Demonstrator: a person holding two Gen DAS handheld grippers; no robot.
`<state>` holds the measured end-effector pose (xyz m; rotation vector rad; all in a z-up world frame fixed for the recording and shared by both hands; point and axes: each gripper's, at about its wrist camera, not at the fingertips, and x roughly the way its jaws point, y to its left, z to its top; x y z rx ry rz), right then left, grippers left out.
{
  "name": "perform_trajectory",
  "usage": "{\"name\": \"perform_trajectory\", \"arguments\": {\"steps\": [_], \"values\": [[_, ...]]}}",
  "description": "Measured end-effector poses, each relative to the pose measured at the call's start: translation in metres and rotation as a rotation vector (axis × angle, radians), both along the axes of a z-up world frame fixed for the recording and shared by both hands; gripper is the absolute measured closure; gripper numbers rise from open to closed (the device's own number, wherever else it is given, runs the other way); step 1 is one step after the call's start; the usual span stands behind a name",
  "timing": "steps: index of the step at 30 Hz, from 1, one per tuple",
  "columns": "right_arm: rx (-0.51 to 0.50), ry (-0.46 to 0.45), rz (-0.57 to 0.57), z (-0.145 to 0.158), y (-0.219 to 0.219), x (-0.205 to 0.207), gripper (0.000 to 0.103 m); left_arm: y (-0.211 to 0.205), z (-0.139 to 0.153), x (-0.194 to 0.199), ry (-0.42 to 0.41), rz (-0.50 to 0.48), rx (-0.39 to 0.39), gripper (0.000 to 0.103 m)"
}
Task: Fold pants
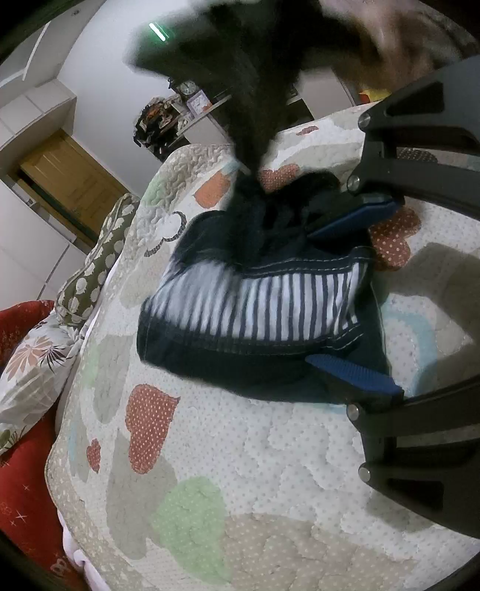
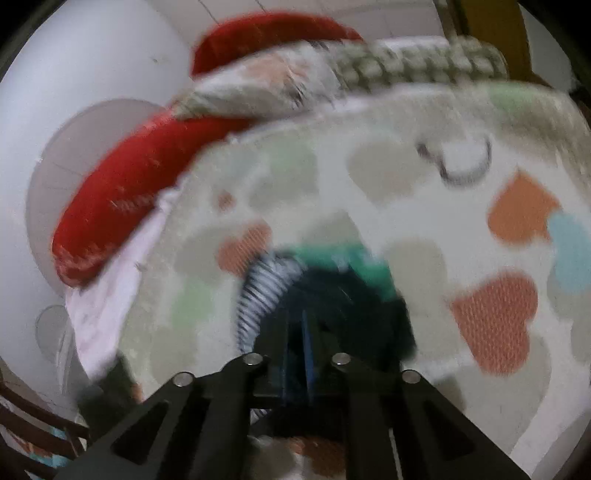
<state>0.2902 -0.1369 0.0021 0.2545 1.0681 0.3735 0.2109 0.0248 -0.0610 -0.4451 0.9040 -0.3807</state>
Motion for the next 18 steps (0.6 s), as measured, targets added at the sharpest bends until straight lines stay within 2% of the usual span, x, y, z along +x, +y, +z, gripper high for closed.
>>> {"name": "perform_trajectory", "arguments": {"steps": [1,2,3,4,6,8,10,12,13,16,18], "values": [[-0.065,0.025,-0.033,-0.012,-0.004,0.001,0.085,0.000,0.001,-0.001,-0.004,-0.003,-0.002,0.040],[-0.109,0.047,-0.071,-0.025,-0.013,0.003,0.077,0.001,0.003,-0.002,-0.004,-0.006,-0.001,0.036],[-0.094,0.049,-0.098,-0.029,-0.021,0.002,0.068,0.001,0.004,-0.003,0.000,-0.012,-0.006,0.034],[-0.067,0.051,-0.138,-0.028,-0.030,-0.001,0.040,0.003,0.007,-0.005,0.002,-0.017,-0.018,0.029],[-0.032,0.012,-0.202,-0.016,-0.041,-0.012,0.040,0.007,0.011,-0.006,0.008,-0.014,-0.036,0.028],[-0.027,-0.025,-0.216,-0.006,-0.046,-0.024,0.040,0.010,0.014,-0.010,0.013,-0.014,-0.046,0.025],[-0.023,-0.043,-0.234,-0.003,-0.051,-0.043,0.040,0.012,0.018,-0.016,0.017,0.006,-0.022,0.022],[-0.005,-0.044,-0.244,-0.006,-0.056,-0.060,0.040,0.010,0.022,-0.024,0.007,0.050,0.058,0.021],[0.004,-0.043,-0.249,-0.010,-0.058,-0.074,0.040,0.005,0.026,-0.033,-0.016,0.085,0.143,0.021],[0.004,-0.053,-0.249,-0.019,-0.066,-0.106,0.040,-0.011,0.032,-0.062,-0.078,0.144,0.325,0.021],[-0.015,-0.078,-0.249,-0.026,-0.069,-0.126,0.040,-0.018,0.032,-0.083,-0.100,0.161,0.398,0.019]]}}
